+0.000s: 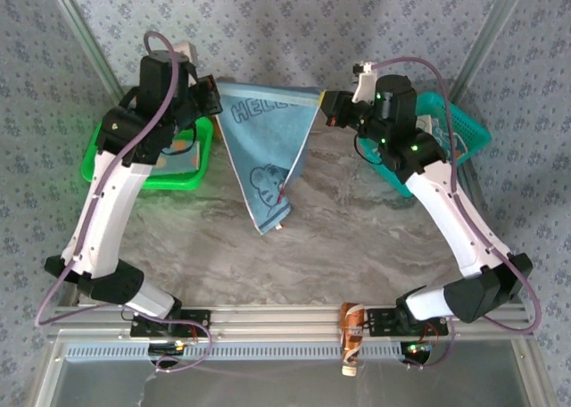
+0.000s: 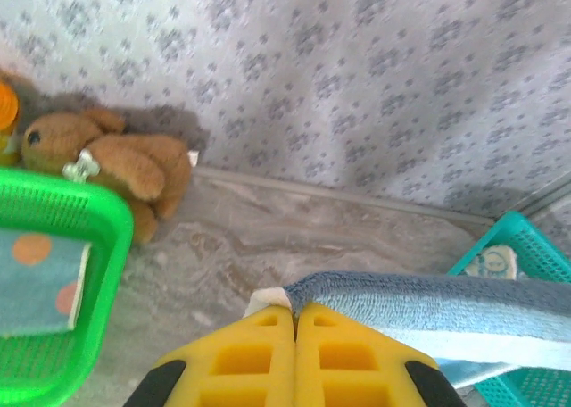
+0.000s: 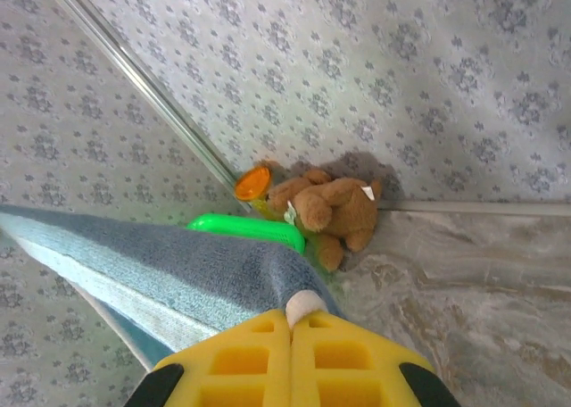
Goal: Fold and stack the towels
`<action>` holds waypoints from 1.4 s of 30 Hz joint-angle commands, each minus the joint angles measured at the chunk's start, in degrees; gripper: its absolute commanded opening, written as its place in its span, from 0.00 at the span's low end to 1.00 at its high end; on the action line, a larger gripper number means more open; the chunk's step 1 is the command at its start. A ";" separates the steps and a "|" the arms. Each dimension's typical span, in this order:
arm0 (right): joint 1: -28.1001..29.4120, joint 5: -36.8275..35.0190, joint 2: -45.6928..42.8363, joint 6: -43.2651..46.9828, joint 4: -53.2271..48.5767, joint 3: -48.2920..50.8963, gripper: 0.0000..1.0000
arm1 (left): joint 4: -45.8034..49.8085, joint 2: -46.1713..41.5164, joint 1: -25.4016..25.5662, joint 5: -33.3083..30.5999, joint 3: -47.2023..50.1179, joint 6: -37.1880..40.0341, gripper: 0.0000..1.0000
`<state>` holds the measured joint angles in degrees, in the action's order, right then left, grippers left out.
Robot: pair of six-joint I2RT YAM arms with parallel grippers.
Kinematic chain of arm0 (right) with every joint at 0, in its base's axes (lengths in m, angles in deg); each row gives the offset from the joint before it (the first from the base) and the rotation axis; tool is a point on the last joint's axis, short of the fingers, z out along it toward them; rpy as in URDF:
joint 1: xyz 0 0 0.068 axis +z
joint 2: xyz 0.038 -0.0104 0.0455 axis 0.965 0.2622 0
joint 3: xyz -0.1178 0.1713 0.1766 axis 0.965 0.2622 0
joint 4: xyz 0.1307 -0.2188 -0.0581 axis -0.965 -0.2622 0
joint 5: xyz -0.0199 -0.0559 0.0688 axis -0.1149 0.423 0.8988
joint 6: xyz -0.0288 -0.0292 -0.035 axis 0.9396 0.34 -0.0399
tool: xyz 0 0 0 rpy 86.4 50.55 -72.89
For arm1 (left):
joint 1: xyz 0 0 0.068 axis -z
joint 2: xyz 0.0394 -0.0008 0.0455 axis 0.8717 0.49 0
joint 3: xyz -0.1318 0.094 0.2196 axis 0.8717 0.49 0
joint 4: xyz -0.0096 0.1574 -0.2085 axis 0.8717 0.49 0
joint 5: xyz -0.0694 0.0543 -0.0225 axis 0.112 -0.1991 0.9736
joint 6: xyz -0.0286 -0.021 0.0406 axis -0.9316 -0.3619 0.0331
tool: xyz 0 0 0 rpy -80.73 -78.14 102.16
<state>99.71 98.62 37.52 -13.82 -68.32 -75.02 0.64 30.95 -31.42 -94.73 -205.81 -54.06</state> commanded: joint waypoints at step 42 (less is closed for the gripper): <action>10.00 -8.99 -13.81 2.41 -10.47 3.61 0.00 | 3.92 -12.18 6.90 2.38 10.06 -4.41 0.00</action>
<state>113.41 87.17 20.86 -9.82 -78.33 -71.66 6.32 15.13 -22.24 -93.88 -195.76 -58.76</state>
